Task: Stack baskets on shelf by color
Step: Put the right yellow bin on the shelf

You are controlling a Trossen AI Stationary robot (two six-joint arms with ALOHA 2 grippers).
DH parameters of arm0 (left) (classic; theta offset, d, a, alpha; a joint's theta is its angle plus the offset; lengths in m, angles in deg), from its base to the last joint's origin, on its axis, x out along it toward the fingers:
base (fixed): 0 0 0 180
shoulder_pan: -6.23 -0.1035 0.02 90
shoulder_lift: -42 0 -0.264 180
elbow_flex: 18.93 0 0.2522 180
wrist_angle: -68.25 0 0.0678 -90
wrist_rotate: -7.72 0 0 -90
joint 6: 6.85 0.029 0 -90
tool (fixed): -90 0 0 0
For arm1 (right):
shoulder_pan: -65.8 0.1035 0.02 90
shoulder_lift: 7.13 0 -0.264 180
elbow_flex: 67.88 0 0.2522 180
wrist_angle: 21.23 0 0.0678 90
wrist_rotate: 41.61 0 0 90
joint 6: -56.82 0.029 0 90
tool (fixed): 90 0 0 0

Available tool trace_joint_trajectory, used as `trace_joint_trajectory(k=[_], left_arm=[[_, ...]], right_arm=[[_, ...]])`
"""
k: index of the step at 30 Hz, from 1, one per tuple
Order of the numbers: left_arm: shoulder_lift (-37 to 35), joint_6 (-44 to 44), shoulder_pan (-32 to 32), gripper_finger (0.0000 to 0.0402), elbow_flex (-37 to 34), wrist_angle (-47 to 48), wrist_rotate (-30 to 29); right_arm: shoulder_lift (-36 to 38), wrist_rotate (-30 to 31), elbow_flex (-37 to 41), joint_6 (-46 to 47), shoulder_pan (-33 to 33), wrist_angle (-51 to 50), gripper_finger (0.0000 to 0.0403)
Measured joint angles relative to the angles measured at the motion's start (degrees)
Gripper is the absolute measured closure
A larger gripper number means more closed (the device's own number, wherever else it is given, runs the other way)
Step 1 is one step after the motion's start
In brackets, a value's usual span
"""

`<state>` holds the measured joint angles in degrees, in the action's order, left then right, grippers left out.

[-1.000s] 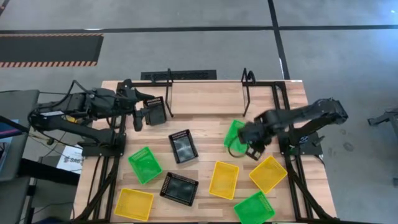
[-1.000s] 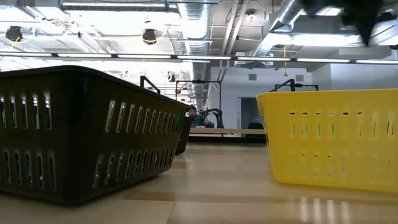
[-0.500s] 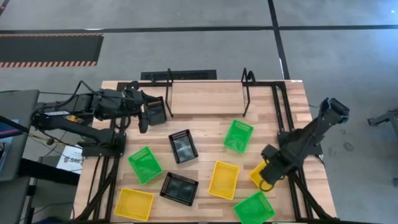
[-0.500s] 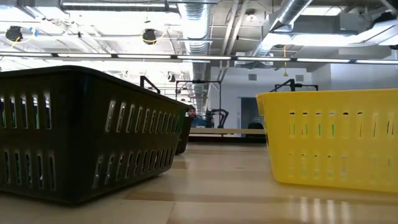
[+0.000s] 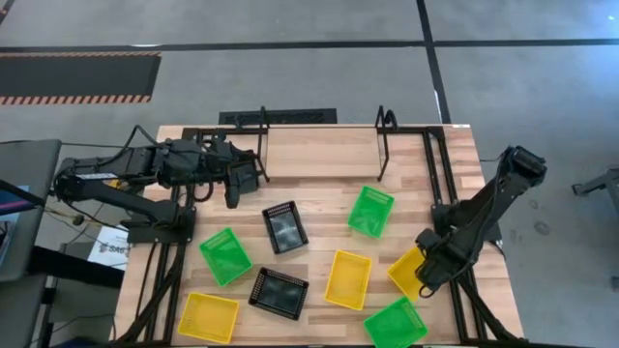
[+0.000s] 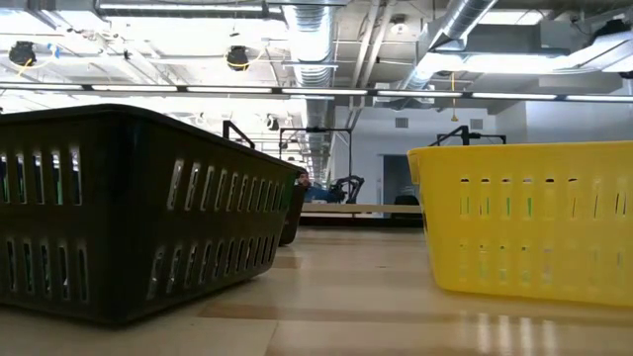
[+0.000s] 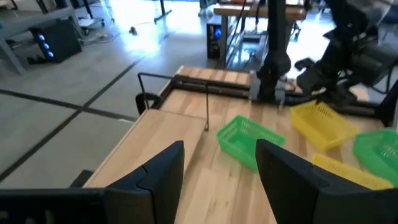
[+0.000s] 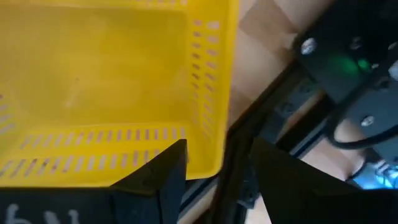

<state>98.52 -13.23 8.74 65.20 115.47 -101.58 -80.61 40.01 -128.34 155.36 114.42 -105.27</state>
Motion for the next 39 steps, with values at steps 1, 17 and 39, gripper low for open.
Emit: trace_joint_trajectory(k=[1,17,39], left_arm=[[0.13,-0.39,0.0,0.0212,0.02,-0.18,-0.01],[0.8,-3.0,0.0,0.0212,0.02,-1.45,-0.06],[0.78,-3.38,0.0,0.0212,0.02,-0.12,-0.12]], right_arm=[[1.28,0.59,0.37,0.04,0.0,-0.27,0.02],[7.79,5.88,7.08,0.0,-0.02,8.51,0.0195],[-3.61,5.51,7.76,0.54,-0.02,11.61,0.0295]])
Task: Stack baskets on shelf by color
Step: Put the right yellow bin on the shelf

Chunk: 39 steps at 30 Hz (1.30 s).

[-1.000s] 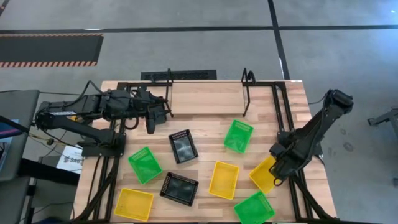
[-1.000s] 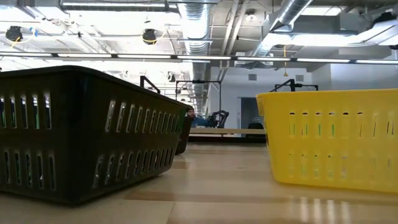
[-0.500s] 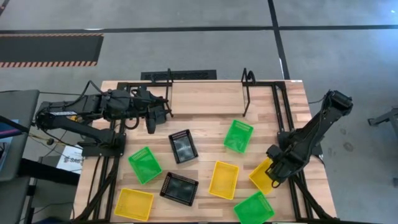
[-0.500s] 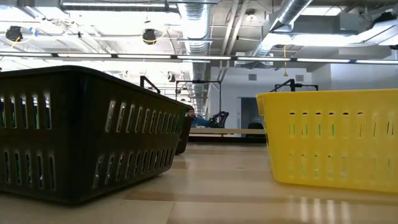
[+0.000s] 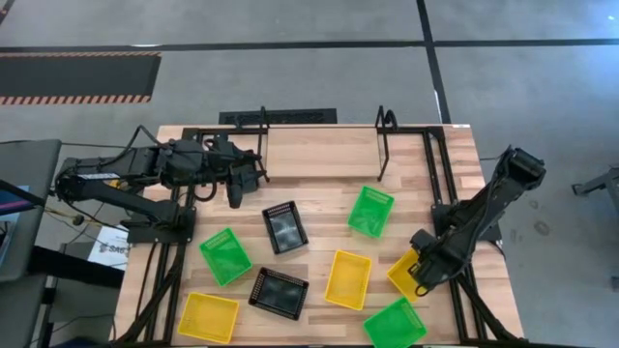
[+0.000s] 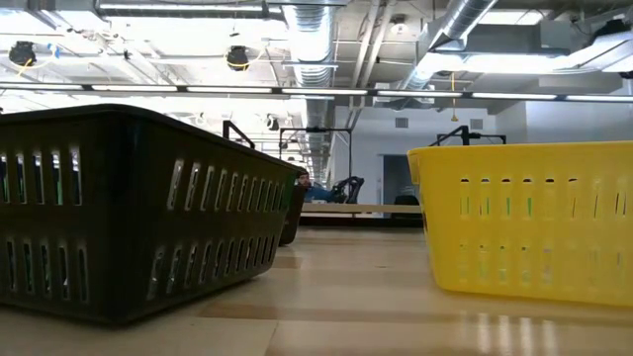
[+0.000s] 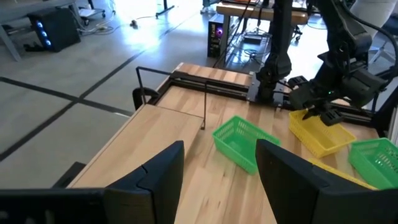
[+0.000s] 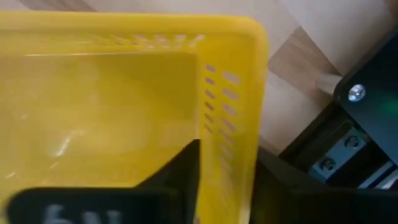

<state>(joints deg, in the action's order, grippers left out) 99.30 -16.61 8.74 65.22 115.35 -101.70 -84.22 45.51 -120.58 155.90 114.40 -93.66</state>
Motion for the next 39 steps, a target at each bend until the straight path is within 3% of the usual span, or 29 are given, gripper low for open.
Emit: trace_joint_trajectory(k=[4,7,12,19,24,29,33,36,39], left_arm=[[0.0,-0.02,0.0,0.0216,0.0,0.5,0.09],[0.0,0.0,0.0,0.022,0.0,0.63,0.11],[0.0,0.02,-0.02,0.0226,0.0,0.68,0.11],[0.0,-0.04,-0.02,0.0228,0.0,3.53,0.15],[0.0,-0.09,-0.02,0.0228,-0.02,6.09,0.17],[-0.02,0.3,-0.02,0.0228,-0.02,7.05,0.2],[-0.02,1.31,-0.01,0.0228,-0.02,7.42,0.2],[-0.02,1.73,-0.02,0.0228,-0.02,7.72,0.26],[-0.02,1.73,-0.02,0.0228,-0.02,7.99,1.27]], right_arm=[[-1.92,0.0,-0.28,0.13,-0.26,-0.51,0.0386],[-2.18,0.59,-0.63,2.62,-1.31,-2.61,0.0389],[0.68,7.26,-5.76,4.35,-4.57,-12.07,0.0396],[3.88,24.52,-28.99,2.73,-7.24,-31.46,0.0396],[4.11,43.14,-48.82,-17.64,-10.83,-30.64,0.0396],[2.89,47.5,-64.07,-45.56,-23.09,-26.68,0.0396],[1.87,37.99,-70.23,-70.9,-38.29,-14.49,0.0397],[-0.34,22.73,-72.12,-84.67,-50.95,-5.97,0.0397],[-4.52,6.65,-73.02,-92.67,-62.02,-1.78,0.0397]])
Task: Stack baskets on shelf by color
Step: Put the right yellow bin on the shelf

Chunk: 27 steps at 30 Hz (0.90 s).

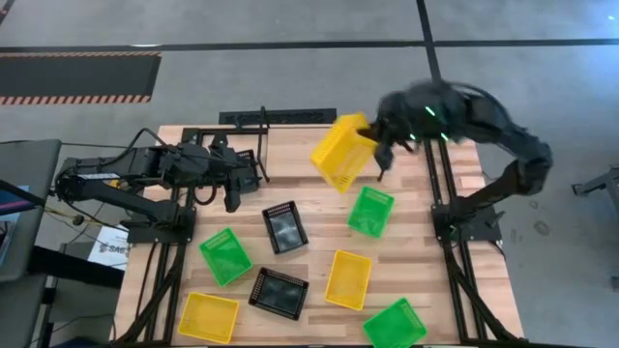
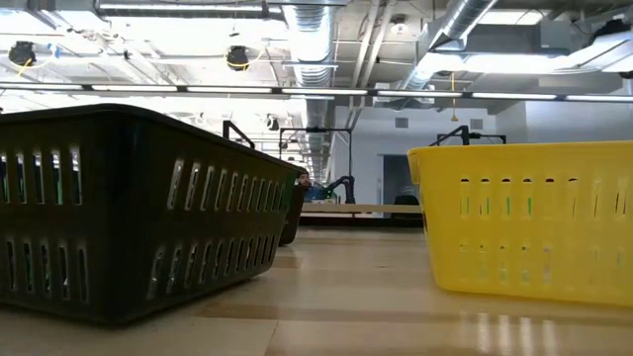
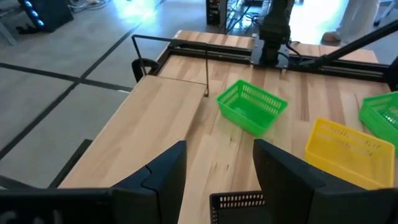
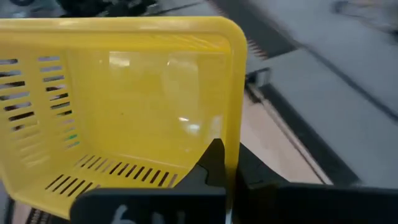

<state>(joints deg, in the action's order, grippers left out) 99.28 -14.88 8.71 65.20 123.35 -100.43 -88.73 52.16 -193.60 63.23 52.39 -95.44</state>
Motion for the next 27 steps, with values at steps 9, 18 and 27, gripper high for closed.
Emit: trace_joint_trajectory(k=[9,18,27], left_arm=[[0.0,-2.32,0.0,0.0228,0.0,0.47,1.06],[0.0,-3.0,0.0,0.0228,0.0,0.43,1.39],[0.0,-3.32,0.0,0.0228,0.0,0.41,1.38]], right_arm=[[-20.81,-31.11,-4.48,-21.0,-16.43,-9.22,0.0397],[-39.95,-12.26,-17.86,-36.92,-21.65,-29.63,0.0398],[-45.47,-10.73,-22.78,-41.98,-27.68,-25.88,0.0398]])
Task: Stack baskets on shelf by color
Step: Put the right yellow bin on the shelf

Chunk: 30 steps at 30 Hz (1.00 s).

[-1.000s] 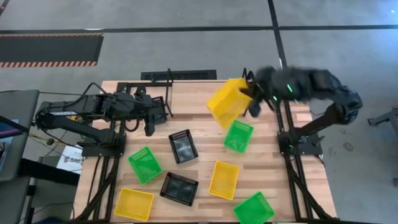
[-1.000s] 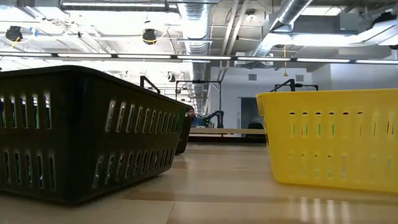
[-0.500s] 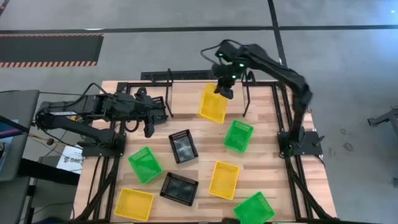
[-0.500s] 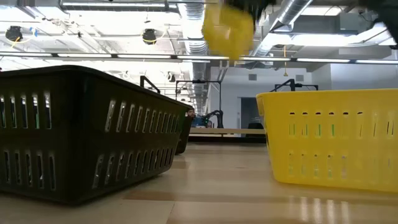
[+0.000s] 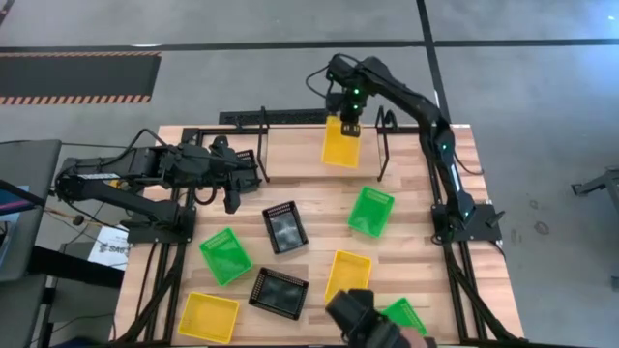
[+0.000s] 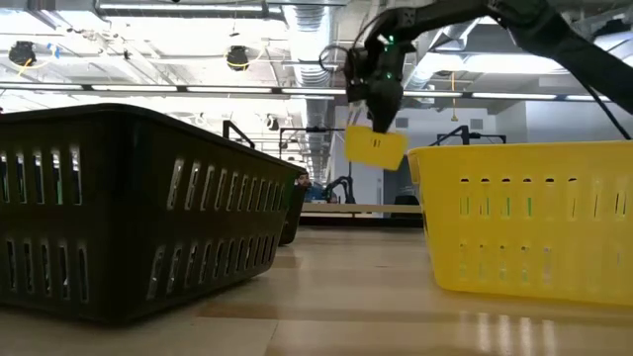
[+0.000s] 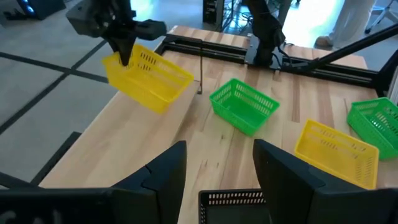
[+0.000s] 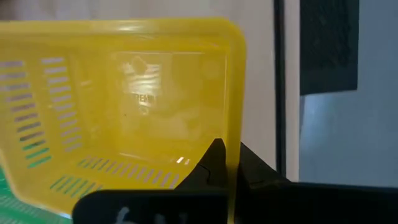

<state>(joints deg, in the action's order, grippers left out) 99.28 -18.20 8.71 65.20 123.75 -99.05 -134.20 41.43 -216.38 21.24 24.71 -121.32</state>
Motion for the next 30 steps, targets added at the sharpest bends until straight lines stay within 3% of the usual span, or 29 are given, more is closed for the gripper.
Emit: trace_joint_trajectory(k=[11,30], left_arm=[[0.0,1.47,0.0,0.0228,-0.02,0.26,-0.04],[0.01,1.31,0.0,0.0228,-0.02,2.38,-0.35]], right_arm=[[-1.98,0.59,1.2,-0.9,-4.9,0.38,0.0398],[-5.43,-2.19,7.61,-0.86,-3.57,1.28,0.0398]])
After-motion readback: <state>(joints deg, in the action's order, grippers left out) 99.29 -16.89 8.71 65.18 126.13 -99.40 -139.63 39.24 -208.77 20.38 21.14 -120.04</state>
